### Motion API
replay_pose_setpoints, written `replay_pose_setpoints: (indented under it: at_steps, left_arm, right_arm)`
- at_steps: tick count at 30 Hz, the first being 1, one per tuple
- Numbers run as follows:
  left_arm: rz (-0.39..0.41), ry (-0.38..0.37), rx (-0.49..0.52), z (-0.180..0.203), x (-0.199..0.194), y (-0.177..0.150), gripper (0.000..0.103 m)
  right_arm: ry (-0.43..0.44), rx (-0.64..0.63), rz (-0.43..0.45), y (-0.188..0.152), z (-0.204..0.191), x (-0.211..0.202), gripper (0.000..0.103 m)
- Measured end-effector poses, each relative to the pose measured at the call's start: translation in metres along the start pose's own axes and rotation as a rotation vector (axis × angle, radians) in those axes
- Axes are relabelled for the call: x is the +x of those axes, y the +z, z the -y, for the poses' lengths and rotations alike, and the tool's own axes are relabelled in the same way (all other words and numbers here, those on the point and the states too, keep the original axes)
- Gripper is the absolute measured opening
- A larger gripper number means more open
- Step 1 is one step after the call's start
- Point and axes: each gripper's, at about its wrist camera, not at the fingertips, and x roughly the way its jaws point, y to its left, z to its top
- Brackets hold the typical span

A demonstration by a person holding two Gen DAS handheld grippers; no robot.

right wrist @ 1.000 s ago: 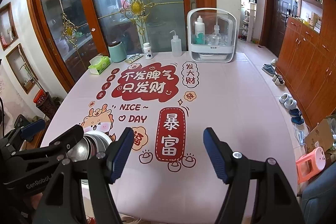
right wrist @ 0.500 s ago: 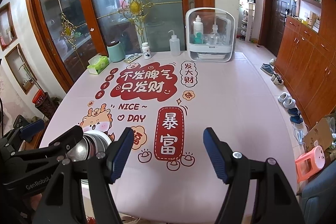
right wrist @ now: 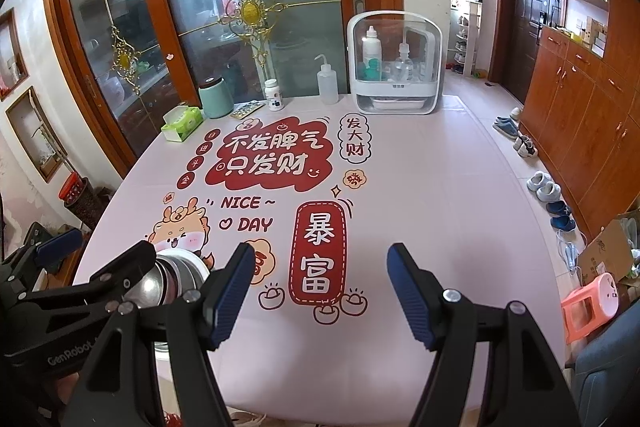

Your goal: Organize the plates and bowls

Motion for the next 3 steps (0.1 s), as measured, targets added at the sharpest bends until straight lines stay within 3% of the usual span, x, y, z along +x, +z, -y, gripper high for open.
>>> replay_pose_setpoints:
  at_steps: [3]
  left_arm:
    - [-0.004, -0.004, 0.0, 0.0009, 0.0012, 0.0, 0.1]
  right_arm:
    - [-0.002, -0.002, 0.001, -0.0001, -0.0005, -0.0002, 0.069]
